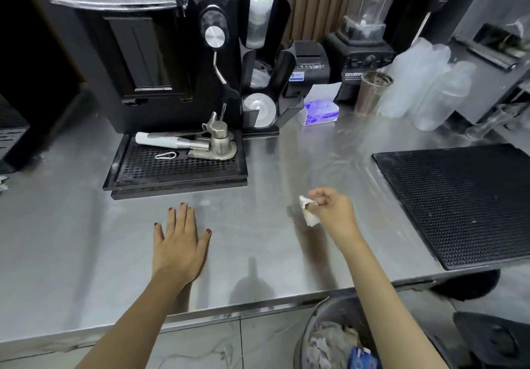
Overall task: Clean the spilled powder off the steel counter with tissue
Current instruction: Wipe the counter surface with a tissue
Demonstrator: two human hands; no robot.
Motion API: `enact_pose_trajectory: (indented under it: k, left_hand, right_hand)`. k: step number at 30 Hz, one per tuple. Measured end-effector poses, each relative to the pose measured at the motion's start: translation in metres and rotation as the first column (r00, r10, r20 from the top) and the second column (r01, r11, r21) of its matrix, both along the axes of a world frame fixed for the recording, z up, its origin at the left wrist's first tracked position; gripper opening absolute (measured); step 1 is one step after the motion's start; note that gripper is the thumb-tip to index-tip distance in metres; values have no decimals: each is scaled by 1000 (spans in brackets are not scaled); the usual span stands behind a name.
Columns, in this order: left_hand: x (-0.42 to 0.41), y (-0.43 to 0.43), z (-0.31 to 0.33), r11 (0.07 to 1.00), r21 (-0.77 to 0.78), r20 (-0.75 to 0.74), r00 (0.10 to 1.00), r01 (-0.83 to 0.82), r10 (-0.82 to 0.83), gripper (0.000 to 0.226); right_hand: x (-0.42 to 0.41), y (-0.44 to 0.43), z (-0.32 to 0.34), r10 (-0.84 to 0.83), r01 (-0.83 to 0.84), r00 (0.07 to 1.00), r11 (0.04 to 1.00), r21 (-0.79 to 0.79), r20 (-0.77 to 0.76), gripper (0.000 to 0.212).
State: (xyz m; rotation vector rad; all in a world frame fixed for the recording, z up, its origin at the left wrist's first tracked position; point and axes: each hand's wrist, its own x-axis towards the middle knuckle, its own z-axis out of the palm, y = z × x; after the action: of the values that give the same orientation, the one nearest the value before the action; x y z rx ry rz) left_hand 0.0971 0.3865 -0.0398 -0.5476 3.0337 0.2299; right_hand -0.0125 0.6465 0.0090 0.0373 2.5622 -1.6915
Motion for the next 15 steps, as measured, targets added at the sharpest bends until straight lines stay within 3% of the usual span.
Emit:
enact_pose_trajectory:
  k: [3,6,8,12,15]
  left_hand:
    - [0,1,0,1000,12,-8,1000,-1,1,64]
    - [0,2,0,1000,25,-11,1000,2,-1,63]
    - [0,1,0,1000,21,-8,1000,-1,1,62]
    - [1,1,1,1000,16,-4,1000,-4,4,62]
    - [1,2,1,1000,20,2,1000,-7,7,62]
  right_hand:
    - [-7,7,-6,70,-79,991,994,74,118,35]
    - [-8,9,-10,123,-156,977,969,190,172,14]
    - [-6,7,-13,115,-149,984,951,270,139,9]
    - [0,4,-12,76,-66,997,901,429,-5,23]
    - [6,3,-18,156,-78,983,832,549,-97,15]
